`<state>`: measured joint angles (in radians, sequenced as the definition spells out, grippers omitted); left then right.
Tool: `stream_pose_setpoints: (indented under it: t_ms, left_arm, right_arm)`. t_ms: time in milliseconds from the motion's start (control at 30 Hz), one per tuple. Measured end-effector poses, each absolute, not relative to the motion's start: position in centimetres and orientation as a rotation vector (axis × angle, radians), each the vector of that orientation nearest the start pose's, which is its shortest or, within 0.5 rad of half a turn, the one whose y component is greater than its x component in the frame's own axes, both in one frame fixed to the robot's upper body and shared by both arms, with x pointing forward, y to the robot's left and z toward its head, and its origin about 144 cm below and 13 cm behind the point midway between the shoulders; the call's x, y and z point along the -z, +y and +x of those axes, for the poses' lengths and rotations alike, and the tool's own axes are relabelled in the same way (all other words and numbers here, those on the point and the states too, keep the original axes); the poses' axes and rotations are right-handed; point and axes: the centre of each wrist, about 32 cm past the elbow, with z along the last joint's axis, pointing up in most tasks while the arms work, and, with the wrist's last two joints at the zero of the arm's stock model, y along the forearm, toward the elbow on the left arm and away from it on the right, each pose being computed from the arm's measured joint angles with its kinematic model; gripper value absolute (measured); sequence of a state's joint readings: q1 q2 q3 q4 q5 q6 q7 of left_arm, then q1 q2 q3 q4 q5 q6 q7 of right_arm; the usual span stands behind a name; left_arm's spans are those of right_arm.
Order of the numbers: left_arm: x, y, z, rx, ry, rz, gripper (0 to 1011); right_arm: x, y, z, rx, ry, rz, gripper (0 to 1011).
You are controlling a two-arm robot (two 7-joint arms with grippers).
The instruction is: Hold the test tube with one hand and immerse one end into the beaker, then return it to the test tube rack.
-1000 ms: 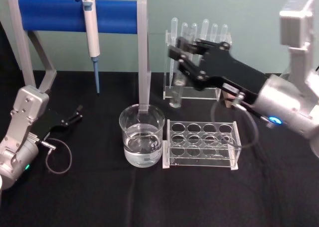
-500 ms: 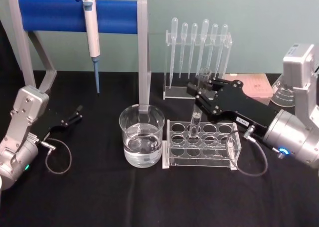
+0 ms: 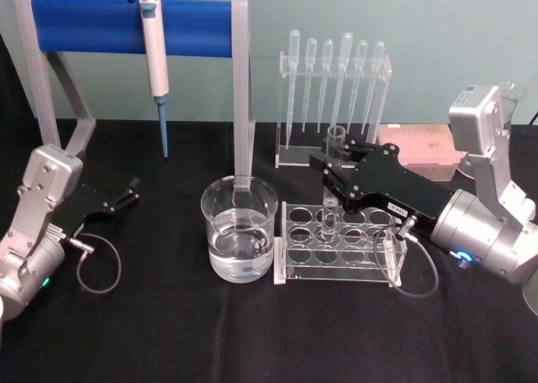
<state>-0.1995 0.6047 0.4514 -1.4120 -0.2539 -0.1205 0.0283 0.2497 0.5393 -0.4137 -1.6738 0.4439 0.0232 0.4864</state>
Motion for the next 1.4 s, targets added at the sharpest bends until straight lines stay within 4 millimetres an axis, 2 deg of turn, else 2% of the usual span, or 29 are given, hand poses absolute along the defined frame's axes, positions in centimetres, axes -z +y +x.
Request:
stream_pose_setpoints:
  t_ms: [900, 1000, 1133, 1233, 1267, 1400]
  left_arm:
    - [-114.0, 31.0, 48.9, -1.248, -0.285, 0.304, 1000]
    - [-114.0, 31.0, 48.9, -1.248, -0.285, 0.305, 1000]
    - [-114.0, 31.0, 48.9, -1.248, -0.285, 0.304, 1000]
    - [-114.0, 31.0, 48.9, -1.248, -0.285, 0.304, 1000]
    - [-114.0, 31.0, 48.9, -1.248, -0.285, 0.304, 1000]
    - [-114.0, 31.0, 48.9, -1.248, -0.285, 0.304, 1000]
  right_arm:
    - [-120.7, -24.6, 50.4, 0.673, -0.12, -0.161, 226]
    - [-120.6, -24.6, 50.3, 0.674, -0.117, -0.163, 261]
    - [-120.5, -24.7, 50.1, 0.68, -0.111, -0.165, 422]
    - [-120.6, -24.9, 49.5, 0.689, -0.107, -0.171, 503]
    - [-120.6, -25.1, 49.1, 0.695, -0.104, -0.174, 567]
    - [-120.6, -25.8, 47.9, 0.716, -0.093, -0.187, 646]
